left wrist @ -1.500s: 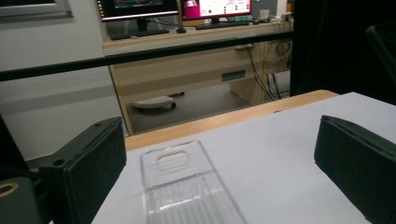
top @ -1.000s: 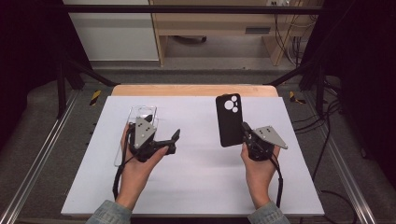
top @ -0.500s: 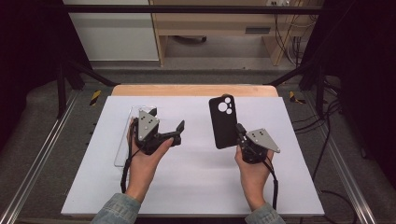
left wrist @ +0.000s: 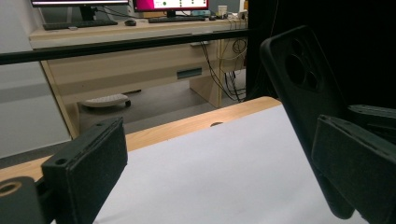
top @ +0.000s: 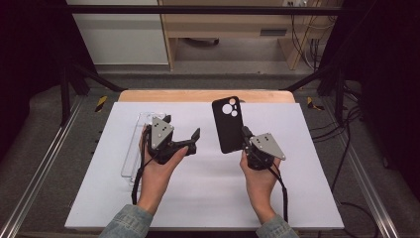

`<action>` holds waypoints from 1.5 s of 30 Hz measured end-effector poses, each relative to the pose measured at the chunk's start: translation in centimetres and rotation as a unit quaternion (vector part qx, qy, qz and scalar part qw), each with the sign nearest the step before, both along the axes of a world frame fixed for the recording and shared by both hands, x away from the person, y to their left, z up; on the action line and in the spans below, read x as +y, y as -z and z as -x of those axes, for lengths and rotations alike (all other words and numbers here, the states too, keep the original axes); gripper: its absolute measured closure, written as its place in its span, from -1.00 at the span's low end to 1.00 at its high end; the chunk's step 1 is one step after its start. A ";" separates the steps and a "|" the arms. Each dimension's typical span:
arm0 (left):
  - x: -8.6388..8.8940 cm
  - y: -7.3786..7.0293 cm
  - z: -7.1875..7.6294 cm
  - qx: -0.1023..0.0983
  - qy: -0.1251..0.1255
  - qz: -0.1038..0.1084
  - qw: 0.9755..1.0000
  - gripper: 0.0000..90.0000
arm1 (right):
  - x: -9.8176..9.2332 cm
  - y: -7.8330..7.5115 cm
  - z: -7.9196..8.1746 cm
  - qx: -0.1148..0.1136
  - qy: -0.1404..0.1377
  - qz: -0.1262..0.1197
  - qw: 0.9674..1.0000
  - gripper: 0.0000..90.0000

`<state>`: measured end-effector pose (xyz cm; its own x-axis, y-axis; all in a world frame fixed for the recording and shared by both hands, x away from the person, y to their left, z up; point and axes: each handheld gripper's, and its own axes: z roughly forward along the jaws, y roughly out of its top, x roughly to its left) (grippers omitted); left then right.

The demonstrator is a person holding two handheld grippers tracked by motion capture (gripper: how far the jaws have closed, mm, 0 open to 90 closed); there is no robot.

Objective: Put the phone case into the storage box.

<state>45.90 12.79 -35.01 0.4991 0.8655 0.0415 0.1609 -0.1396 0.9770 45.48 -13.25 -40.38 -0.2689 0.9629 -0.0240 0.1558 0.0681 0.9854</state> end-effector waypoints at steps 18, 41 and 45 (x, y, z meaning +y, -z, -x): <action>-1.3 -0.5 0.3 0.008 0.013 -0.005 1.000 -0.94 | 1.8 0.4 0.8 -0.004 -0.024 0.019 1.000 0.96; -1.5 -0.2 1.1 0.013 0.021 0.010 1.000 -0.94 | 3.4 1.1 1.6 -0.012 -0.044 0.045 0.998 0.96; -1.4 0.0 1.1 0.017 0.018 0.010 1.000 -0.94 | 3.7 1.1 1.7 -0.015 -0.046 0.048 0.998 0.96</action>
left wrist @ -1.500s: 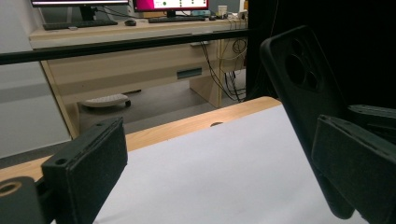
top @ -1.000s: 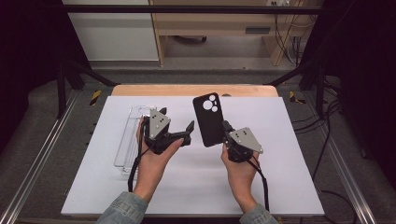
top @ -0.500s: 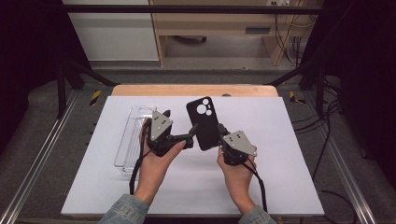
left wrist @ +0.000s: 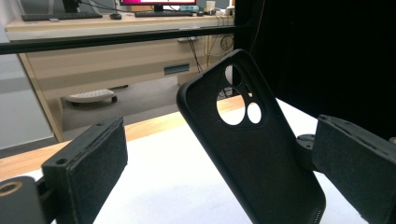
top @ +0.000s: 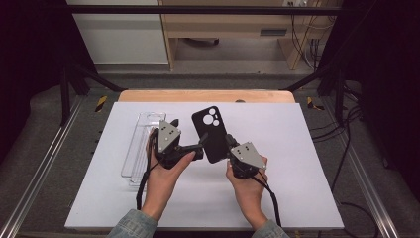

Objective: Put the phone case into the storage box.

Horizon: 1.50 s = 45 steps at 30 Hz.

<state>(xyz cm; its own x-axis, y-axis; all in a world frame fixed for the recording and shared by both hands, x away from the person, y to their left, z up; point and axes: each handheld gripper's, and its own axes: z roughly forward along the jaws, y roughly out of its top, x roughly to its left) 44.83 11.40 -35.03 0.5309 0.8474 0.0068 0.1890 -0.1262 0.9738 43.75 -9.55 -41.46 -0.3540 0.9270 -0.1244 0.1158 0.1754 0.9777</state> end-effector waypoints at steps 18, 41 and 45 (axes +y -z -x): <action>0.2 0.5 -0.3 0.031 -0.016 0.017 0.999 -0.76 | 0.6 0.3 0.4 -0.007 -0.011 0.010 1.000 0.96; 0.4 0.3 -0.6 0.057 -0.049 0.036 0.997 0.22 | 1.0 0.4 0.7 -0.015 -0.018 0.015 1.000 0.96; 0.4 0.5 -0.7 0.065 -0.050 0.038 0.996 0.28 | 1.1 0.4 0.7 -0.016 -0.018 0.015 1.000 0.96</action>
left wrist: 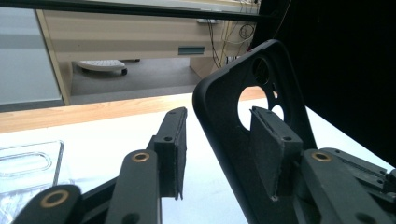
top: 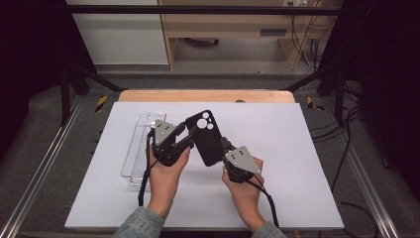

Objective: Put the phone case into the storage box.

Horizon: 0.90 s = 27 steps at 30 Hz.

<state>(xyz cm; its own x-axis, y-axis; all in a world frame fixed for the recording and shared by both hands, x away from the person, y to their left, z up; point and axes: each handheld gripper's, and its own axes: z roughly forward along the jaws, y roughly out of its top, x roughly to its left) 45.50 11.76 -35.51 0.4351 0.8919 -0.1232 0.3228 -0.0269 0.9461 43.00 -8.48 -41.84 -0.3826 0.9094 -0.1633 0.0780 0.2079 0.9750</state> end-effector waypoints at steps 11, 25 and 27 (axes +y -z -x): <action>0.3 0.3 0.0 0.007 0.005 0.012 1.000 0.55 | 0.1 0.1 0.0 0.000 0.000 0.002 1.000 0.96; 0.9 0.3 0.0 0.009 0.011 0.044 0.999 0.77 | 0.4 0.4 0.1 0.007 -0.004 0.001 1.000 0.96; 0.9 0.2 0.0 0.010 0.012 0.052 0.999 0.78 | 0.4 0.4 0.1 0.007 -0.004 0.001 1.000 0.96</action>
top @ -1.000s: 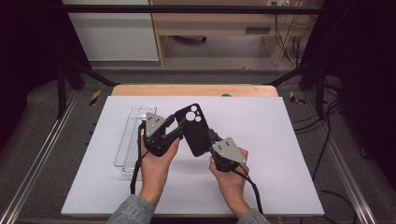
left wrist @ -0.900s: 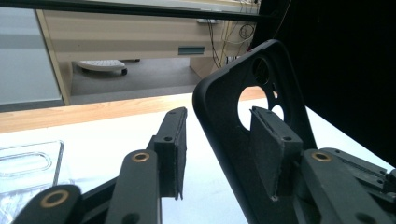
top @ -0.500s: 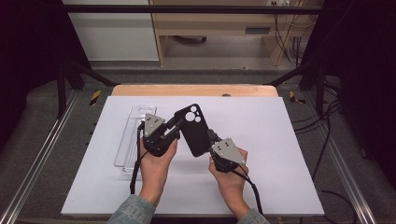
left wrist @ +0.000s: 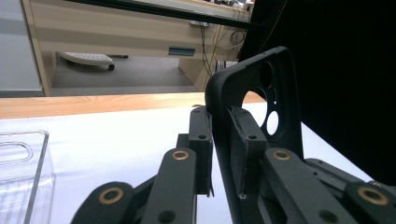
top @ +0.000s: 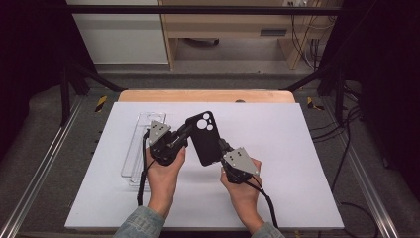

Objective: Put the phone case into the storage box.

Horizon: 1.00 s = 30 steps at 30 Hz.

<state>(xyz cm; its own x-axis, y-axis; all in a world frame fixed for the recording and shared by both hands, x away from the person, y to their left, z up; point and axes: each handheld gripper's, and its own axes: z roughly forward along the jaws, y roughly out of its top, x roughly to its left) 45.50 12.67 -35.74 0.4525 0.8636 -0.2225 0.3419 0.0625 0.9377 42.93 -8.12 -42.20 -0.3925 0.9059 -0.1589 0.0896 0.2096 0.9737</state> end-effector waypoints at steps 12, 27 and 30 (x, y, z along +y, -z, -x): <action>0.0 -0.1 0.0 -0.002 0.006 0.011 1.000 0.84 | 0.0 0.1 0.0 0.004 0.000 -0.007 1.000 0.95; -0.1 -0.1 0.0 -0.008 0.008 0.010 1.000 0.85 | -0.1 0.3 -0.2 0.014 -0.009 -0.019 1.000 0.94; 0.0 -0.1 0.0 -0.008 0.010 0.009 1.000 0.86 | -0.1 0.3 -0.2 0.016 -0.010 -0.020 1.000 0.93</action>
<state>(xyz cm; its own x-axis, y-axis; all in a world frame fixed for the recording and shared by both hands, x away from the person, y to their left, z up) 45.55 12.62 -35.67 0.4736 0.8500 -0.2305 0.3282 0.0726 0.9418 43.18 -8.24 -42.52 -0.4141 0.9035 -0.1107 0.1167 0.1733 0.9779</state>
